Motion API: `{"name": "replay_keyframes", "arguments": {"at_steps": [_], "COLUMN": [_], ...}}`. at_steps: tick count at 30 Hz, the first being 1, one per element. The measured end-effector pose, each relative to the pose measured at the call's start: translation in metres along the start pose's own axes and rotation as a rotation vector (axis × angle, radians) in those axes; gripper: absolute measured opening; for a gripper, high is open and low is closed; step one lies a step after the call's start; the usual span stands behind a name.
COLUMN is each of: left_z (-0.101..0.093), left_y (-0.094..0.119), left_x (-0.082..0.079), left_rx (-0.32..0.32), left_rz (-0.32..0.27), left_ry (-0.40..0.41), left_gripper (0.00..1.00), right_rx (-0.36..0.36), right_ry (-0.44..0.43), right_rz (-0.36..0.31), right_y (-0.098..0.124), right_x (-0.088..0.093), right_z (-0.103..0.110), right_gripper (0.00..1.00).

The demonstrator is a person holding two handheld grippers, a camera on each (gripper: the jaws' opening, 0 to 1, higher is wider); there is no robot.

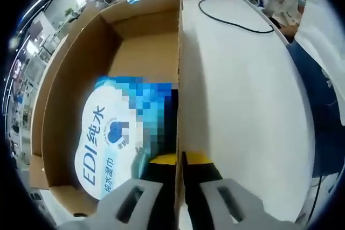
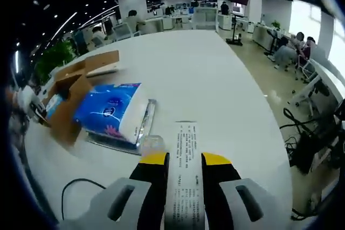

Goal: Operate the shoe box by opening the lid, removing the specified soft item, and placing it in the target area until the item is outside and the box remains undamaged.

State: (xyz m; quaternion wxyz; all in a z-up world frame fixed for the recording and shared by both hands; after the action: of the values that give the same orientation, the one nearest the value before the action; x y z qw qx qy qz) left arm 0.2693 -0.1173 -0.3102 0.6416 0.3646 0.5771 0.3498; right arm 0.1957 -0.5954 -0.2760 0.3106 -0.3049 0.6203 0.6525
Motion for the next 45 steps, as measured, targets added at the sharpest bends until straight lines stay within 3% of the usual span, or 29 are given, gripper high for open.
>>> {"name": "replay_keyframes", "arguments": {"at_steps": [15, 45], "left_z": [0.0006, 0.0000], "left_y": [-0.0002, 0.0002], "left_x": [-0.0005, 0.0011], "left_rx": [-0.004, 0.001], "left_rz": [0.006, 0.018], "left_ry": [-0.012, -0.017], "left_gripper": [0.01, 0.01], "right_rx": [0.005, -0.004], "right_ry": [0.037, 0.081], "right_rz": [0.042, 0.006], "right_y": [-0.0003, 0.0069], "right_x": [0.0060, -0.0011], "right_z": [0.0023, 0.0073], "right_gripper": [0.22, 0.27]}}
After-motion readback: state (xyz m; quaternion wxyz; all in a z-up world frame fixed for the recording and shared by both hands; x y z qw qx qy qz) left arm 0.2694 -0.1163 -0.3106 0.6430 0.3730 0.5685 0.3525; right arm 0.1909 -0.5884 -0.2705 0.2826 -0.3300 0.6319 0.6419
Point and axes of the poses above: the point that each gripper's makers call its tool centre point, and the gripper's own axes: y roughly backward along the fingers, z roughly to its left, x roughly out of its underside, the point moved 6 cm from there along y, roughly backward along the fingers, and after that the axes turned 9 degrees about -z, right-handed, at the moved point
